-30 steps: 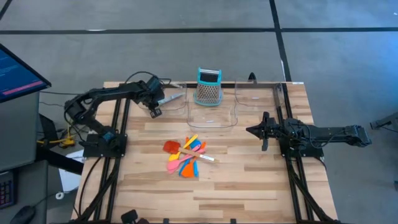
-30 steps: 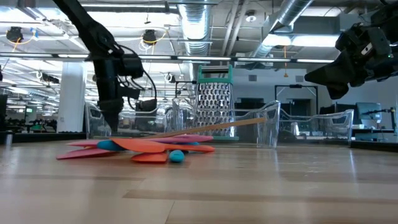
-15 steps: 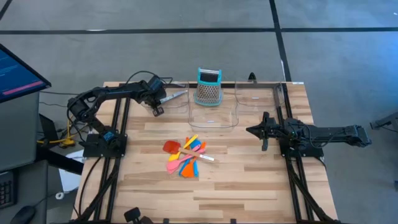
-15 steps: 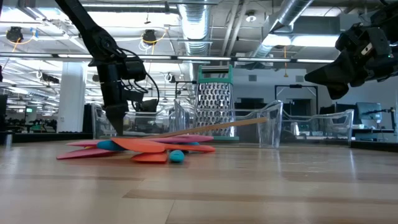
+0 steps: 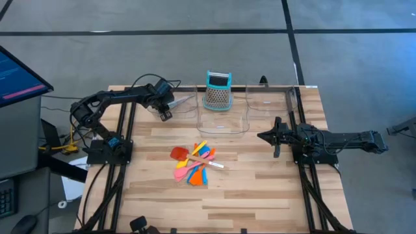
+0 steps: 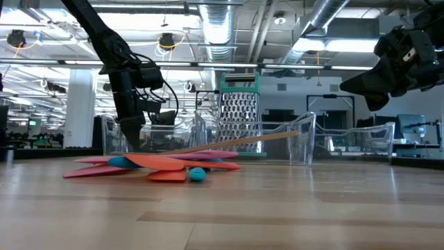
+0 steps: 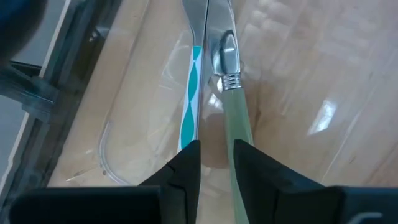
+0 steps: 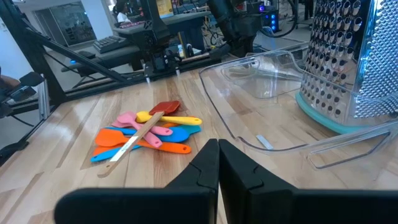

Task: Pick & Place Kitchen Items
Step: Put the red spatula into the middle transparent bin

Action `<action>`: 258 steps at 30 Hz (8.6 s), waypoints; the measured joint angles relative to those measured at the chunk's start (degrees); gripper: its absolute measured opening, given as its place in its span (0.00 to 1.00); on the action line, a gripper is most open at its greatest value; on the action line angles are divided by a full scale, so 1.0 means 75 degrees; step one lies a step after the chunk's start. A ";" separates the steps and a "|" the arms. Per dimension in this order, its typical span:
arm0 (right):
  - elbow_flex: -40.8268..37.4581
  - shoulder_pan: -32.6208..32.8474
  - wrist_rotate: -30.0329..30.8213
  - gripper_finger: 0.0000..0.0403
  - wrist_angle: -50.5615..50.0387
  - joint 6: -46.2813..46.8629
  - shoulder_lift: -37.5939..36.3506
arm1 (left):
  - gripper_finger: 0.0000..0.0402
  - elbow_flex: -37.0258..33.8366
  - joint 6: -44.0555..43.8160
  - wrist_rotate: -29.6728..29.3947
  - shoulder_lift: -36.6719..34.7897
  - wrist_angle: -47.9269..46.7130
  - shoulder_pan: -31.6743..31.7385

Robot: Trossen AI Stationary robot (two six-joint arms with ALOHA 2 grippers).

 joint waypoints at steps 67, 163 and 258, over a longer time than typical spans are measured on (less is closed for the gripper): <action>-0.0003 0.0015 0.0000 0.00 0.0488 0.0686 0.0001 | 0.01 -0.2010 -0.0933 0.0734 -0.6000 0.1537 -0.5656; 1.0195 0.3581 0.2690 0.00 -0.4193 0.1376 1.3131 | 0.01 -0.4943 -0.3547 0.2725 -0.7201 0.5426 -0.5001; 1.0864 0.1377 -0.1682 0.62 -0.5258 0.0393 1.3948 | 0.01 -0.5400 -0.3547 0.2722 -0.7198 0.5584 -0.5001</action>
